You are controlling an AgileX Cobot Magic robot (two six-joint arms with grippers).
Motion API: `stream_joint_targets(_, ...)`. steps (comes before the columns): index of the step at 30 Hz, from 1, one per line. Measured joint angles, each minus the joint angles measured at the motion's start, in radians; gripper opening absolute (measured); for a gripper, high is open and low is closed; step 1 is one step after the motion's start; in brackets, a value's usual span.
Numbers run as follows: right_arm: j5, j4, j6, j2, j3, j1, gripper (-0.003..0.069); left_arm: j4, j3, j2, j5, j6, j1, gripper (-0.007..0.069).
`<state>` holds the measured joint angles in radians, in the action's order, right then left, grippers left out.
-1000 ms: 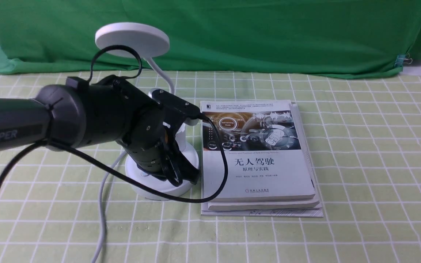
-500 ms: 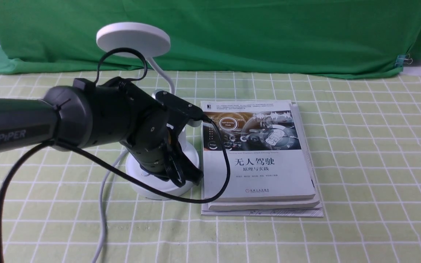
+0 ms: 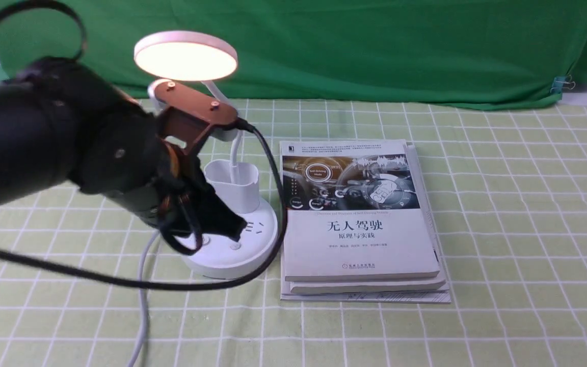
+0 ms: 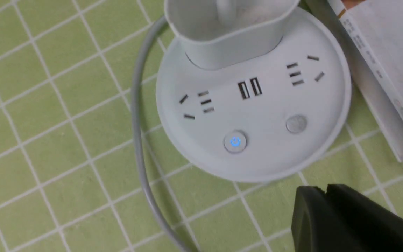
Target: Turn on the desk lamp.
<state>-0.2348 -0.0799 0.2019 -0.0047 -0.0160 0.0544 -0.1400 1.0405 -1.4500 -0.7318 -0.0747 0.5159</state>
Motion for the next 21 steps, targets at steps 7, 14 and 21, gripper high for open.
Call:
stream_joint_targets(7,0.0,0.0,0.0,0.0,0.0,0.0,0.0242,0.076,-0.302,0.391,0.083,-0.063,0.0,0.0019)
stream_joint_targets(14,0.0,0.0,0.0,0.0,0.0,0.0,0.0242,0.076,-0.586,0.796,0.315,-0.107,0.0,0.0019)
stream_joint_targets(21,0.0,0.0,0.0,0.0,0.0,0.0,0.0242,0.076,-0.696,1.031,0.425,-0.109,0.0,0.0019)
